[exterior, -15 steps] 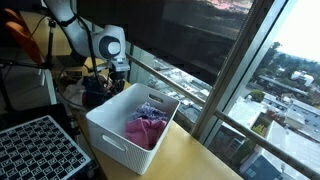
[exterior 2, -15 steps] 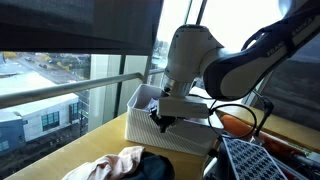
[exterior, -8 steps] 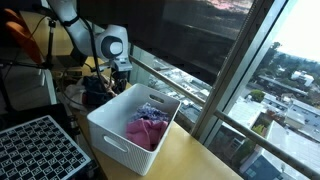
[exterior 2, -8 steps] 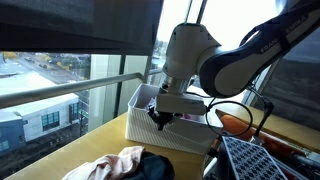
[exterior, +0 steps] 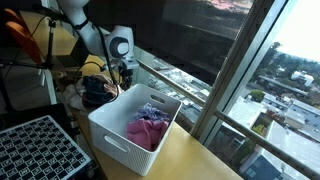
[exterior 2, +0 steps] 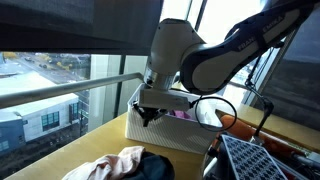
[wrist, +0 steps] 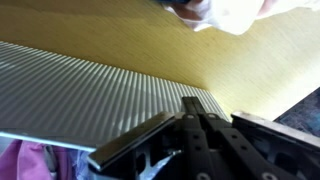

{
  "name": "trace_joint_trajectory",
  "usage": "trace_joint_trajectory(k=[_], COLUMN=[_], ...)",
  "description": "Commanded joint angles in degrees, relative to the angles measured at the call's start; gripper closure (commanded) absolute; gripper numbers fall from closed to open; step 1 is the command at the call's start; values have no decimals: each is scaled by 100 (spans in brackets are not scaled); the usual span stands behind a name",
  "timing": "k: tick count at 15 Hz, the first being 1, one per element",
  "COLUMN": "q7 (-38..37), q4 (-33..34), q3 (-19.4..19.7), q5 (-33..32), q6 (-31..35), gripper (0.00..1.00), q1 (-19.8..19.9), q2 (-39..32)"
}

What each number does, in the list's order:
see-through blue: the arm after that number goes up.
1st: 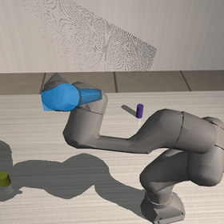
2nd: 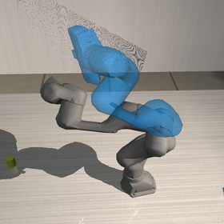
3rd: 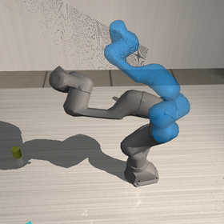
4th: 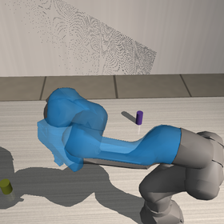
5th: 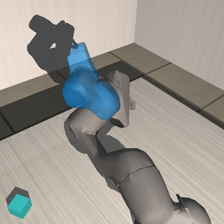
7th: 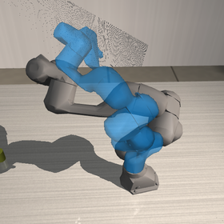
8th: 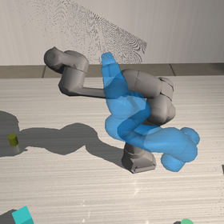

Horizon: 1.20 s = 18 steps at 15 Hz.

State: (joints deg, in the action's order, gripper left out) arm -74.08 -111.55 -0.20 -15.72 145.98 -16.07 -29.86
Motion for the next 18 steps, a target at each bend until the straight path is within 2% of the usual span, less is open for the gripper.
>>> trace_joint_trajectory(k=[1,8,18], q7=[331,683,951], q4=[711,1578,1697], q3=[32,116,452], q5=[207,310,379], q6=[-233,-605,-649], gripper=[100,100,100], q1=[-111,-112,259], q2=[-416,-760,-851])
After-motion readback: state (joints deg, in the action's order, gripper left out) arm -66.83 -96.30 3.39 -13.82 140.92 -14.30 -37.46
